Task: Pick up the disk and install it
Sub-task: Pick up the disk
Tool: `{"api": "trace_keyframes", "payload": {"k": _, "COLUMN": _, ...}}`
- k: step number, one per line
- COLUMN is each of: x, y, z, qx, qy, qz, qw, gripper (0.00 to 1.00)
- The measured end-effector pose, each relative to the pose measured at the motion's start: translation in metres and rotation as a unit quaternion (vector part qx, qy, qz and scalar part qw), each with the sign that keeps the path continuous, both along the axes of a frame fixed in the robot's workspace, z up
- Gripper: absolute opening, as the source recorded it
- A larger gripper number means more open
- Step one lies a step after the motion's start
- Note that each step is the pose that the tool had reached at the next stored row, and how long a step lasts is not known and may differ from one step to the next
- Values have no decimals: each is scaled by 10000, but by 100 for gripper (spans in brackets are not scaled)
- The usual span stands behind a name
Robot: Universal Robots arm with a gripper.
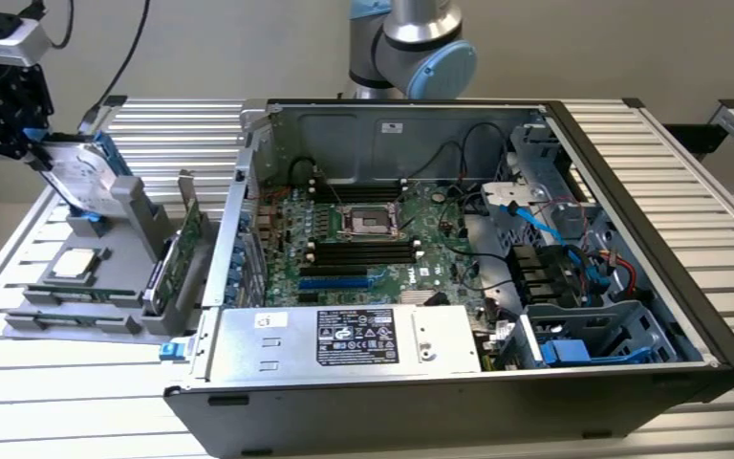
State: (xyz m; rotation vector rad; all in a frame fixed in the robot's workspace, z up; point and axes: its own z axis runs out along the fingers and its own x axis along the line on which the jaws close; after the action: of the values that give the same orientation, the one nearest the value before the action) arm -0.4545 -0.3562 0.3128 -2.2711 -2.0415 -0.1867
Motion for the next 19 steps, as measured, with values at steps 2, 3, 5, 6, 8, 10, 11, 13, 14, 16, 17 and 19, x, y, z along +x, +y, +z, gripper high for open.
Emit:
{"api": "trace_keyframes", "payload": {"k": 2, "x": 0, "y": 0, "z": 17, "qx": 0, "qy": 1, "qz": 0, "qw": 10000, "gripper": 33}}
{"api": "trace_keyframes", "payload": {"k": 3, "x": 0, "y": 0, "z": 26, "qx": 0, "qy": 0, "qz": 0, "qw": 10000, "gripper": 33}}
{"api": "trace_keyframes", "payload": {"k": 5, "x": 0, "y": 0, "z": 43, "qx": 0, "qy": 0, "qz": 0, "qw": 10000, "gripper": 33}}
{"api": "trace_keyframes", "payload": {"k": 6, "x": 1, "y": 1, "z": 52, "qx": 0, "qy": 0, "qz": 0, "qw": 10000, "gripper": 33}}
{"api": "trace_keyframes", "payload": {"k": 8, "x": 1, "y": 1, "z": 70, "qx": 0, "qy": 0, "qz": 0, "qw": 10000, "gripper": 33}}
{"api": "trace_keyframes", "payload": {"k": 10, "x": 1, "y": 1, "z": 92, "qx": 0, "qy": 0, "qz": 0, "qw": 10000, "gripper": 33}}
{"api": "trace_keyframes", "payload": {"k": 11, "x": 1, "y": 2, "z": 103, "qx": 0, "qy": 0, "qz": 0, "qw": 10000, "gripper": 33}}
{"api": "trace_keyframes", "payload": {"k": 13, "x": 0, "y": 2, "z": 126, "qx": 0, "qy": 1, "qz": 0, "qw": 10000, "gripper": 33}}
{"api": "trace_keyframes", "payload": {"k": 14, "x": 1, "y": 2, "z": 138, "qx": 0, "qy": 0, "qz": 0, "qw": 10000, "gripper": 33}}
{"api": "trace_keyframes", "payload": {"k": 16, "x": 1, "y": 3, "z": 164, "qx": 0, "qy": 0, "qz": 0, "qw": 10000, "gripper": 33}}
{"api": "trace_keyframes", "payload": {"k": 17, "x": 1, "y": 3, "z": 176, "qx": 0, "qy": 0, "qz": 0, "qw": 10000, "gripper": 33}}
{"api": "trace_keyframes", "payload": {"k": 19, "x": 1, "y": 3, "z": 200, "qx": 0, "qy": 0, "qz": 0, "qw": 10000, "gripper": 33}}
